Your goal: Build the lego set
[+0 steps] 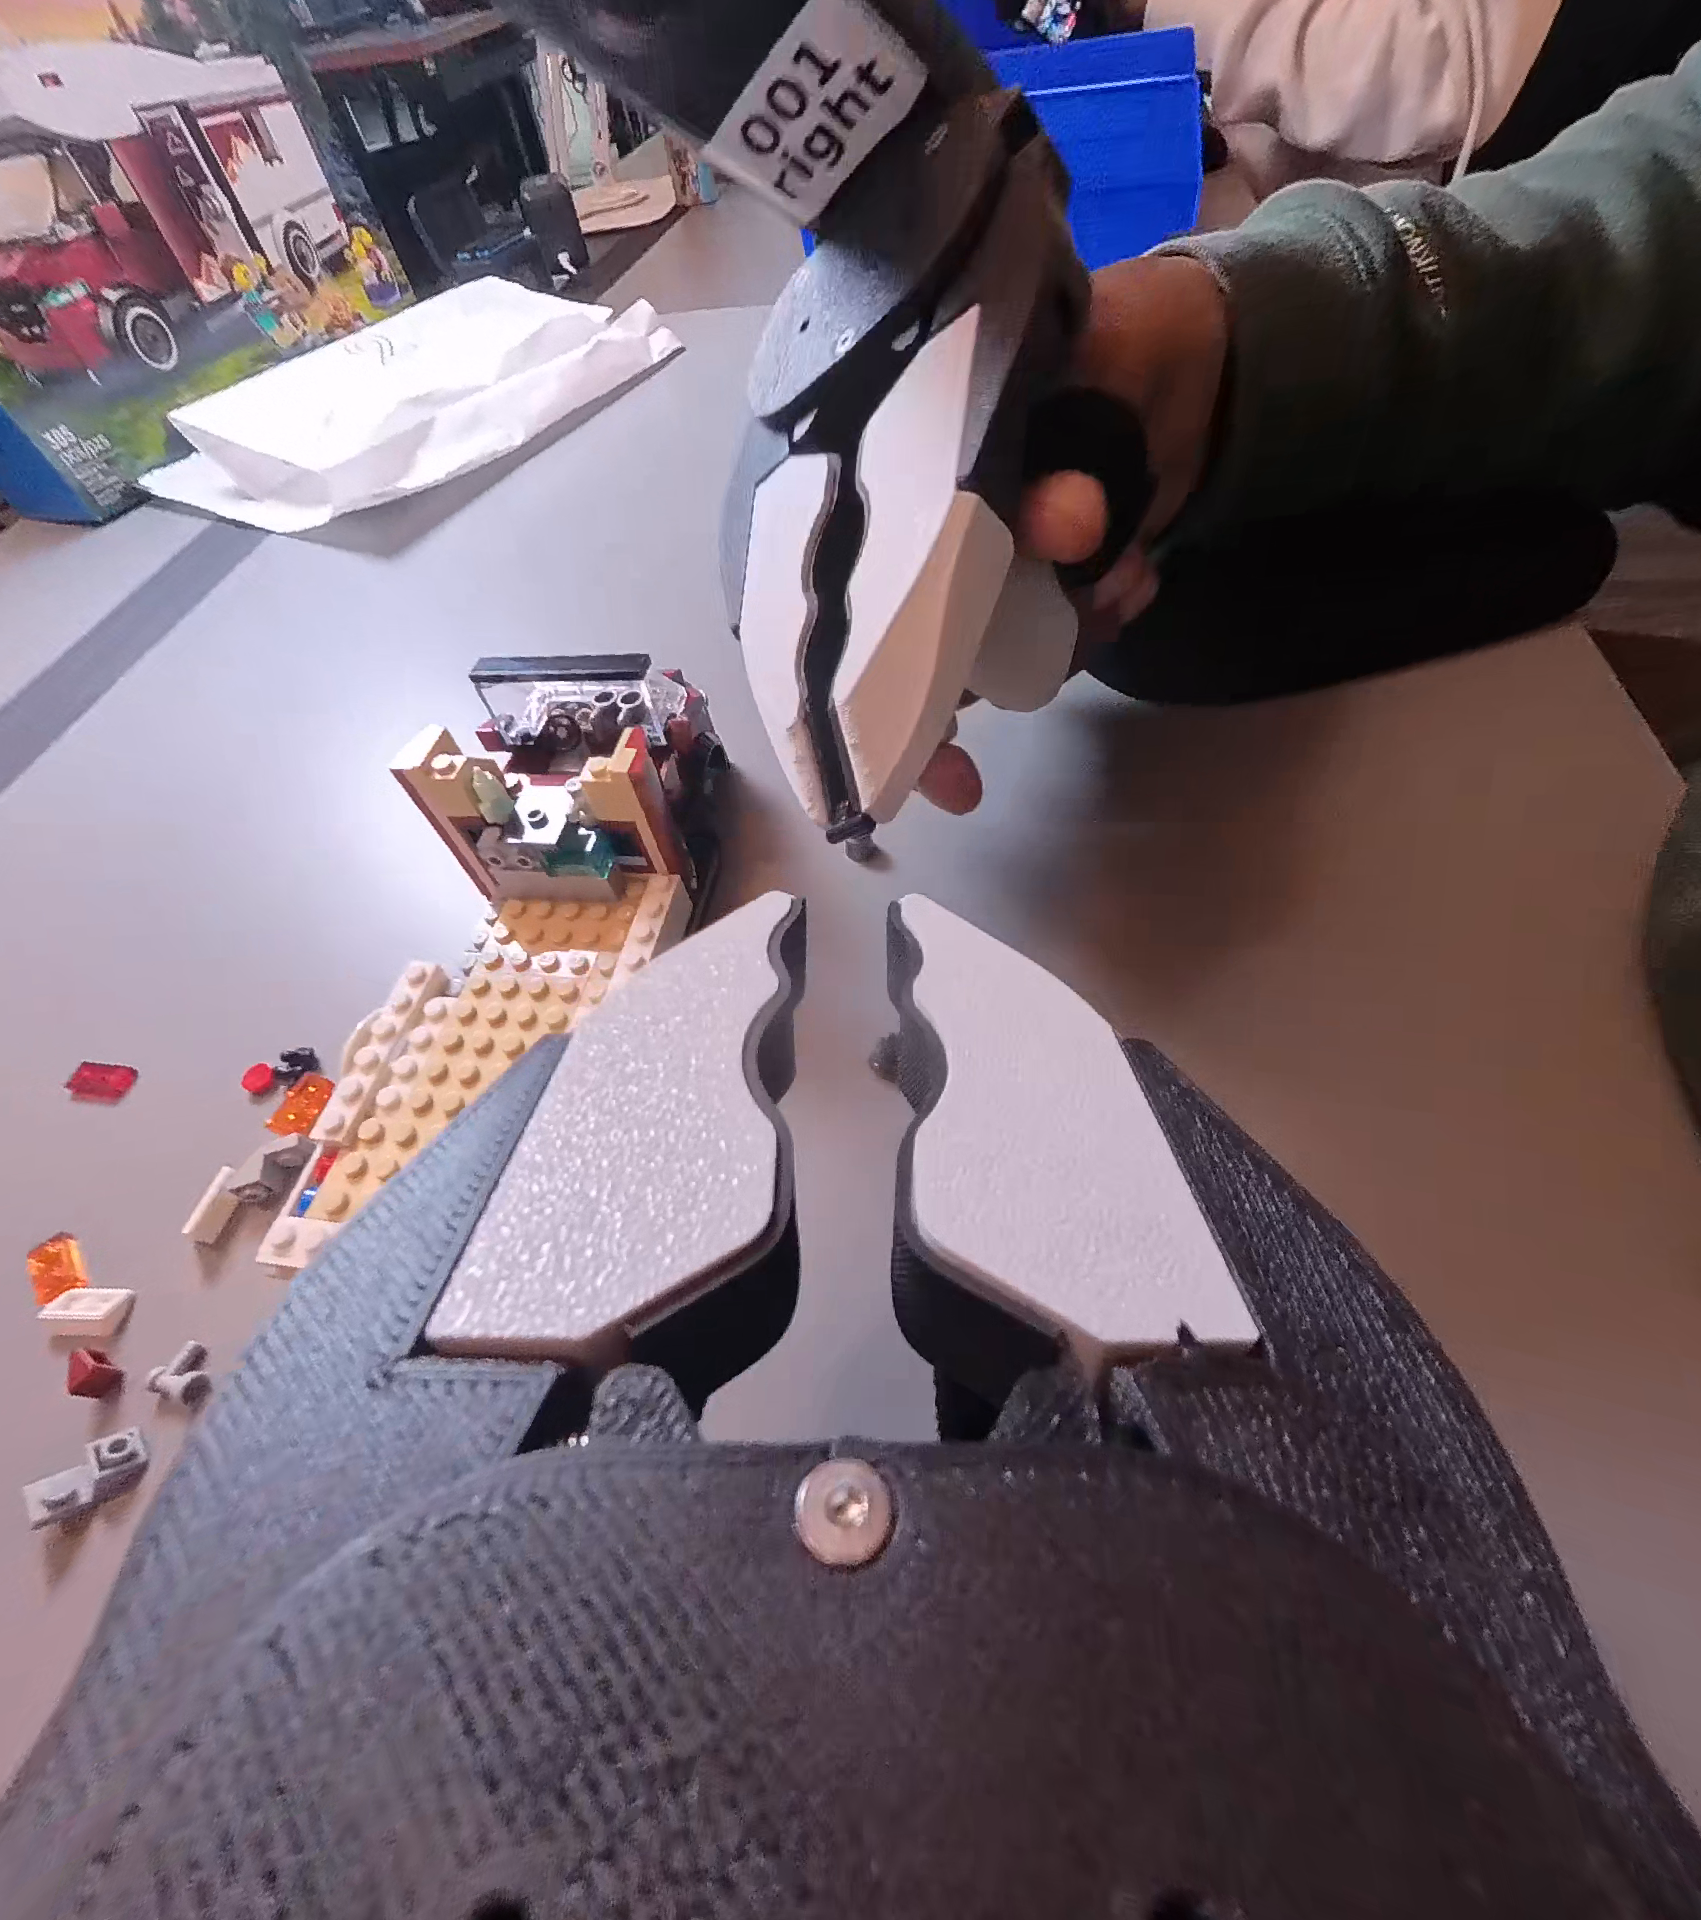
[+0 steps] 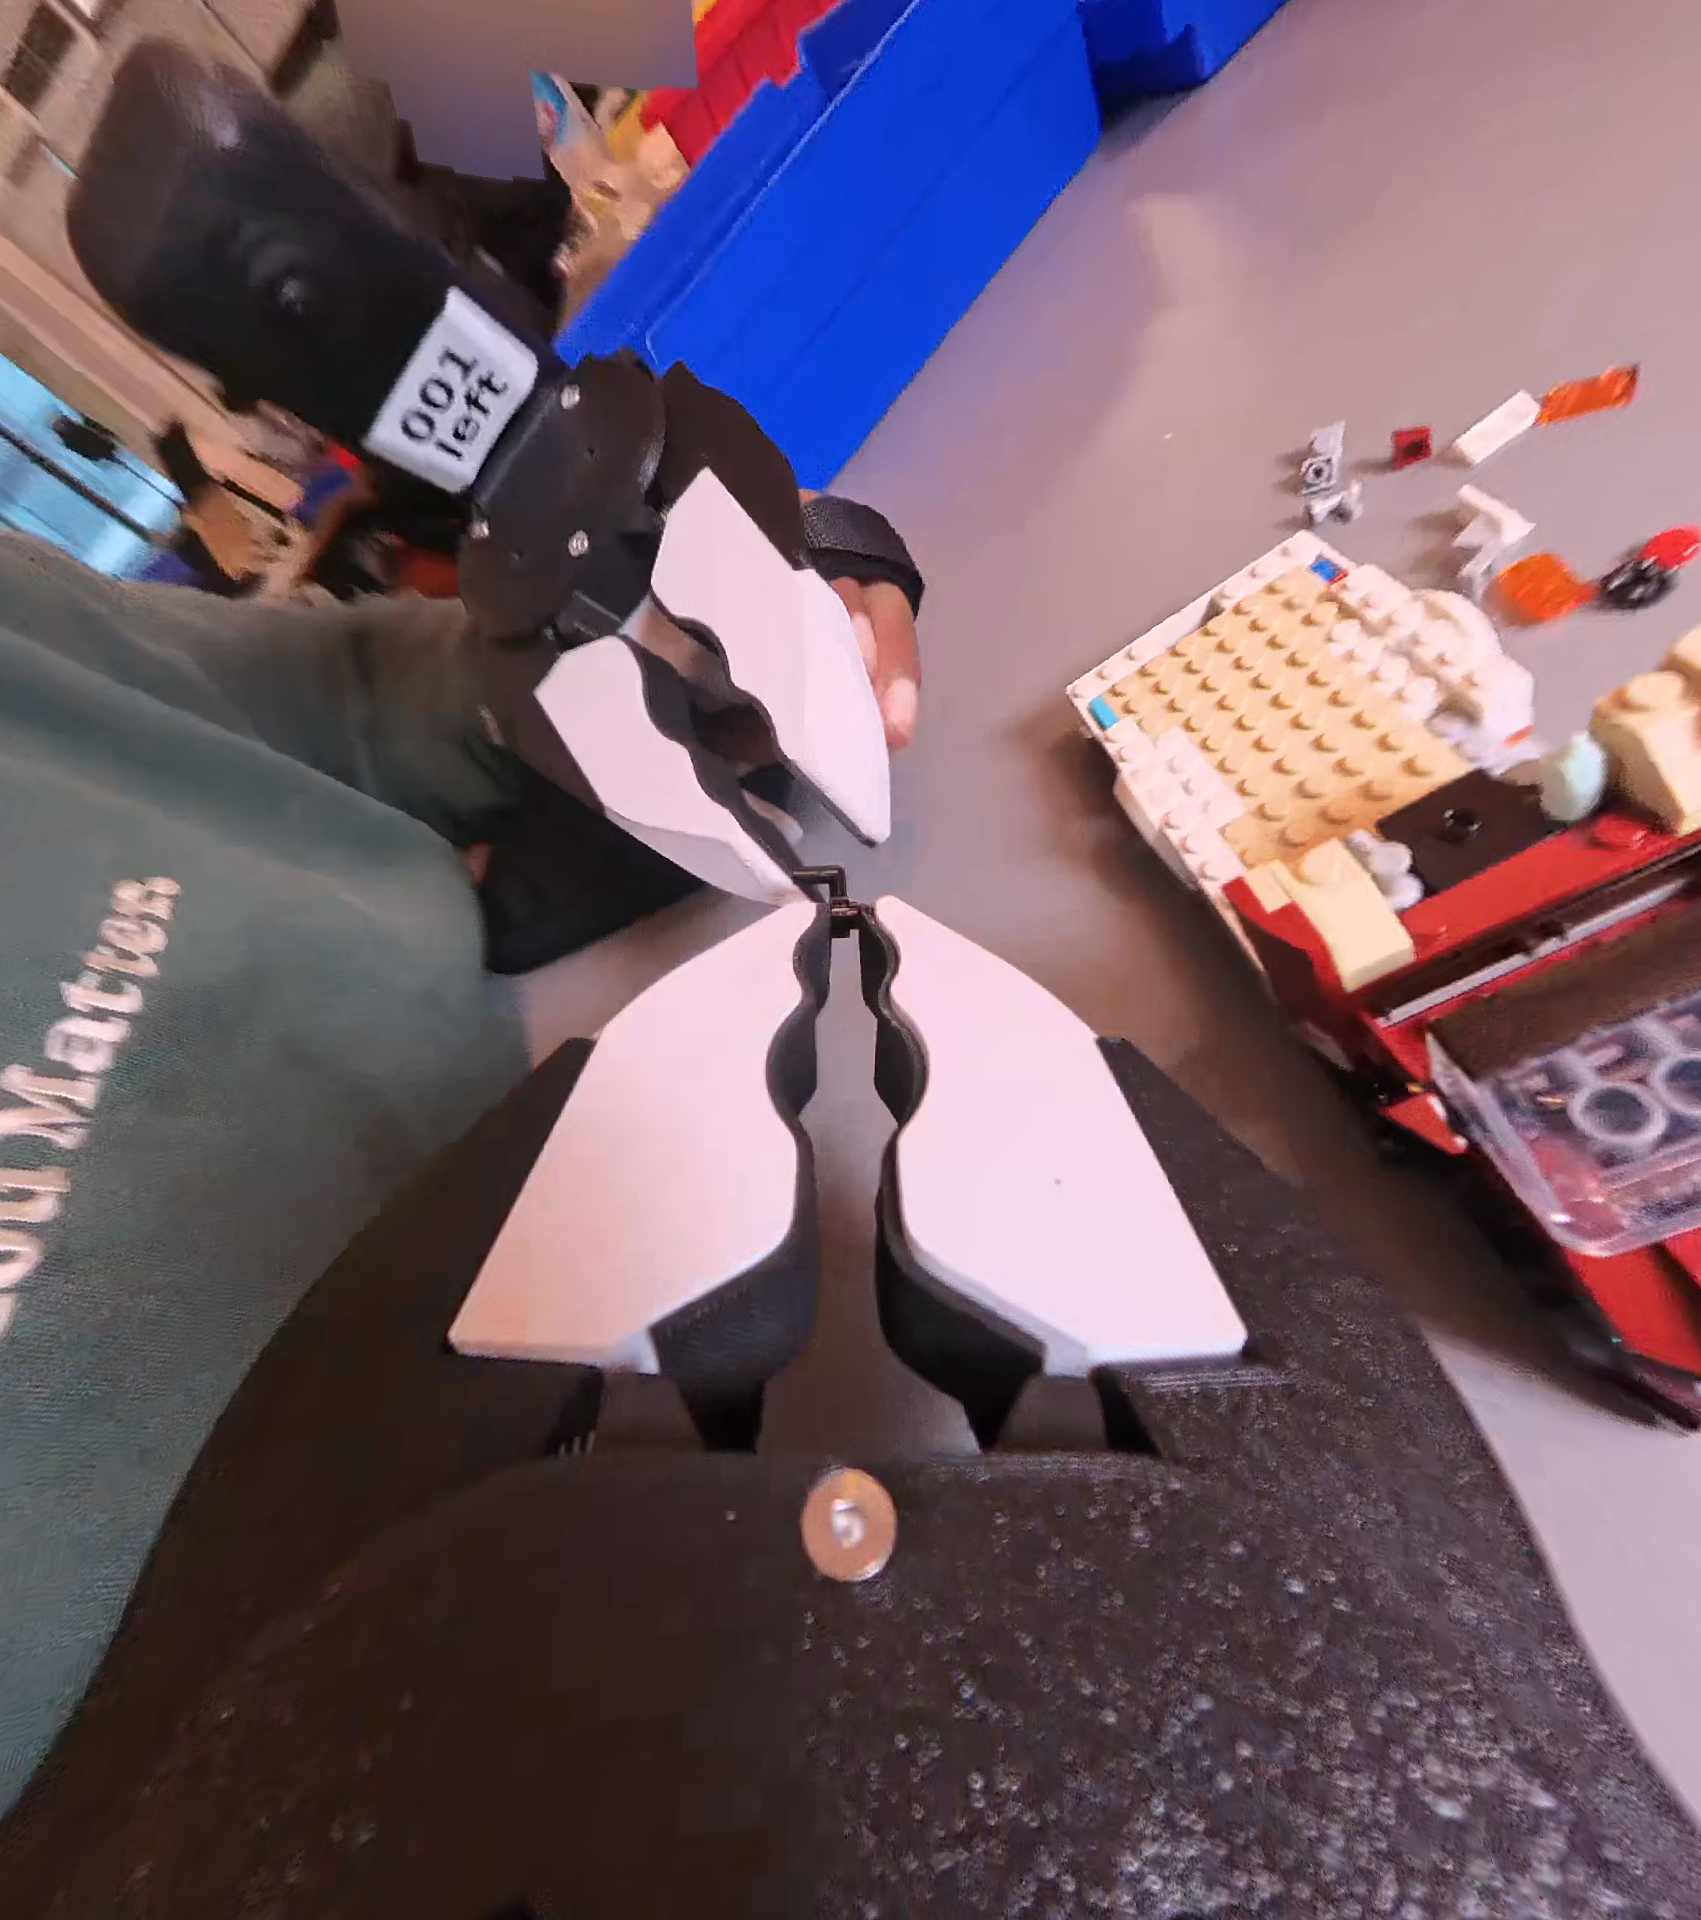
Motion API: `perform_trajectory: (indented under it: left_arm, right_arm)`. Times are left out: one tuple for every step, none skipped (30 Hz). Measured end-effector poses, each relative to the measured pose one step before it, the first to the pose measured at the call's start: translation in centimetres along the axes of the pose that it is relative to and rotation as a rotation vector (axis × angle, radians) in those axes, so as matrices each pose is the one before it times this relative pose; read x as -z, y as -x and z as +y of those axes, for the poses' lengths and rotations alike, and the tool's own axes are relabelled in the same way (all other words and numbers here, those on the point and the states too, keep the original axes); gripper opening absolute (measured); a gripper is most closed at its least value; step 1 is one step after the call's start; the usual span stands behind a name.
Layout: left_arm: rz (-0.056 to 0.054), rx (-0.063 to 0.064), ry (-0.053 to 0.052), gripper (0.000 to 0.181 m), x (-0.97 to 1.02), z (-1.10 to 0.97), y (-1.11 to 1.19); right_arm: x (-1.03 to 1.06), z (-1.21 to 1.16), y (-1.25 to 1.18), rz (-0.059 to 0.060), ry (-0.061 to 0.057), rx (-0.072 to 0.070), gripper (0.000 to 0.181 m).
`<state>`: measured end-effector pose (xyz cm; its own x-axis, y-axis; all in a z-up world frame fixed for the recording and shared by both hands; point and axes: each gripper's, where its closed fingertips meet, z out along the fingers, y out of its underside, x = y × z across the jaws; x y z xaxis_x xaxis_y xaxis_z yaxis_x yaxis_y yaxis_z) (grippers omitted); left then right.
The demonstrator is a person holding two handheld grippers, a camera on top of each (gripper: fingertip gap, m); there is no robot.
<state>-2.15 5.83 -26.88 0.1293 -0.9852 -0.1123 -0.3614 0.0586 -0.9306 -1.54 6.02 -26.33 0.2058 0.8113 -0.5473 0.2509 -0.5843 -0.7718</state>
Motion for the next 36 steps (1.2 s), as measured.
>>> perform_trajectory:
  left_arm:
    - [-0.0057, -0.0194, -0.0058, 0.014, 0.031, -0.167, -0.045]
    - [-0.003, -0.0211, -0.0035, 0.013, -0.006, -0.127, -0.117]
    - [-0.0014, -0.0219, -0.0013, 0.012, -0.04, -0.107, -0.158]
    - [-0.0031, -0.0221, -0.0014, 0.012, -0.049, -0.112, -0.156]
    - [-0.0078, -0.0231, -0.0026, 0.012, -0.04, -0.151, -0.081]
    - [-0.0062, -0.0246, -0.0024, 0.012, -0.025, -0.155, -0.097]
    - [-0.0033, -0.0246, -0.0038, 0.012, -0.006, -0.17, -0.128]
    - [-0.0049, -0.0242, -0.0041, 0.011, 0.011, -0.144, -0.113]
    - [0.0005, -0.0222, -0.0018, 0.01, -0.007, -0.092, -0.167]
    - [0.006, -0.0179, -0.0008, 0.008, -0.008, -0.044, -0.238]
    - [0.0048, -0.0156, -0.0016, 0.006, -0.017, -0.063, -0.215]
    - [0.0059, -0.0154, -0.0005, 0.004, -0.021, -0.053, -0.221]
    - [0.0008, -0.0138, 0.0055, 0.004, -0.021, 0.036, -0.115]
    - [-0.0002, -0.0083, 0.0097, 0.004, -0.036, 0.109, -0.048]
    - [0.0011, 0.0015, 0.0086, 0.004, -0.046, 0.109, -0.013]
    - [0.0049, 0.0133, 0.0059, 0.003, -0.026, 0.09, -0.004]
    - [0.0082, 0.0259, 0.004, 0.003, -0.034, 0.083, 0.028]
    - [0.0041, 0.0385, 0.0025, 0.003, -0.017, 0.1, 0.152]
    - [0.0016, 0.0467, 0.0062, 0.003, -0.007, 0.175, 0.258]
    - [0.0127, 0.0526, 0.0112, 0.003, -0.02, 0.255, 0.179]
    - [0.01, 0.0583, 0.0079, 0.003, -0.037, 0.239, 0.232]
    - [0.0149, 0.062, 0.0119, 0.003, -0.071, 0.292, 0.185]
    - [0.0273, 0.0659, 0.0203, 0.003, -0.153, 0.402, 0.02]
    - [0.0236, 0.0634, 0.0208, 0.003, -0.227, 0.447, 0.058]
    - [0.023, 0.0564, 0.0268, 0.003, -0.265, 0.539, 0.032]
    - [0.0221, 0.0488, 0.035, 0.003, -0.311, 0.614, 0.004]
    - [0.0086, 0.0347, 0.0258, 0.003, -0.28, 0.451, 0.131]
    - [0.0003, 0.0192, 0.0237, 0.003, -0.22, 0.337, 0.168]
    - [0.0038, 0.0084, 0.0189, 0.003, -0.183, 0.205, 0.043]
    - [-0.0012, 0.0041, 0.0132, 0.003, -0.168, 0.14, 0.04]
    - [-0.0003, 0.0024, 0.0171, 0.003, -0.192, 0.223, 0.009]
    - [0.0073, 0.0003, 0.0221, 0.003, -0.208, 0.313, -0.096]
    - [0.0067, -0.0053, 0.0122, 0.003, -0.144, 0.18, -0.142]
    - [0.0018, -0.012, 0.004, 0.003, -0.052, 0.036, -0.126]
    - [-0.0017, -0.01, 0.0041, 0.003, -0.031, 0.02, -0.08]
    - [0.003, -0.0074, 0.0086, 0.003, -0.077, 0.11, -0.126]
  right_arm:
    - [0.049, -0.044, 0.157, -0.0286, -0.0071, -0.0443, 0.005]
    - [0.041, -0.019, 0.19, -0.0261, -0.0038, -0.0337, 0.005]
    - [0.015, 0.011, 0.195, -0.0223, 0.0001, -0.0252, 0.005]
    - [-0.004, 0.034, 0.134, -0.0144, 0.0022, -0.018, 0.005]
    - [-0.053, 0.129, 0.093, -0.01, 0.0087, -0.0133, 0.005]
    - [-0.094, 0.192, 0.136, -0.0122, 0.0117, -0.0102, 0.005]
    - [-0.098, 0.167, 0.145, -0.0111, 0.0093, -0.0092, 0.005]
    - [-0.112, 0.193, 0.097, -0.0082, 0.0107, -0.0095, 0.005]
    - [-0.11, 0.205, 0.078, -0.0082, 0.0114, -0.0081, 0.005]
    - [-0.093, 0.169, 0.068, -0.0084, 0.0093, -0.0071, 0.005]
    - [-0.083, 0.173, 0.093, -0.0096, 0.0102, -0.0077, 0.005]
    - [-0.074, 0.172, 0.064, -0.0082, 0.0101, -0.0065, 0.005]
    - [-0.055, 0.129, -0.001, -0.0021, 0.0076, -0.004, 0.005]
    - [-0.022, 0.083, -0.076, 0.0034, 0.0044, -0.0013, 0.005]
    - [0.004, 0.02, -0.084, 0.0043, 0.0011, 0.001, 0.005]
    - [0.078, -0.096, -0.038, 0.0029, -0.0045, 0.0051, 0.006]
    - [0.227, -0.29, -0.086, 0.0113, -0.0139, 0.0136, 0.008]
    - [0.445, -0.443, -0.276, 0.0312, -0.0166, 0.0269, 0.014]
    - [0.656, -0.462, -0.498, 0.0531, -0.0125, 0.0472, 0.017]
    - [0.787, -0.395, -0.673, 0.069, -0.0065, 0.0649, 0.019]
    - [0.805, -0.134, -0.786, 0.0753, 0.0077, 0.0722, 0.019]
    - [0.696, 0.335, -0.793, 0.07, 0.0334, 0.071, 0.019]
    - [0.537, 0.71, -0.715, 0.0601, 0.0512, 0.0629, 0.019]
    - [0.34, 0.852, -0.66, 0.0545, 0.0537, 0.0532, 0.019]
    - [0.14, 0.911, -0.558, 0.0469, 0.0547, 0.0463, 0.018]
    - [-0.066, 0.924, -0.42, 0.0387, 0.0561, 0.0405, 0.018]
    - [-0.237, 0.87, -0.276, 0.0299, 0.0557, 0.0349, 0.018]
    - [-0.38, 0.758, -0.045, 0.0159, 0.0509, 0.0303, 0.019]
    - [-0.427, 0.533, 0.105, 0.0069, 0.0389, 0.0247, 0.018]
    - [-0.426, 0.325, 0.104, 0.0059, 0.0273, 0.0174, 0.018]
    - [-0.369, 0.208, 0.071, 0.0053, 0.0221, 0.0118, 0.018]
    - [-0.224, 0.04, -0.018, 0.0108, 0.0134, 0.012, 0.018]
    - [-0.092, -0.102, 0.02, 0.006, 0.0046, 0.011, 0.018]
    - [-0.066, -0.093, 0.116, -0.0036, 0.0014, 0.0041, 0.018]
    - [-0.08, -0.079, 0.068, -0.0021, 0.0002, -0.0002, 0.017]
    - [-0.045, -0.045, 0.02, 0.0016, 0.0011, 0.0011, 0.017]
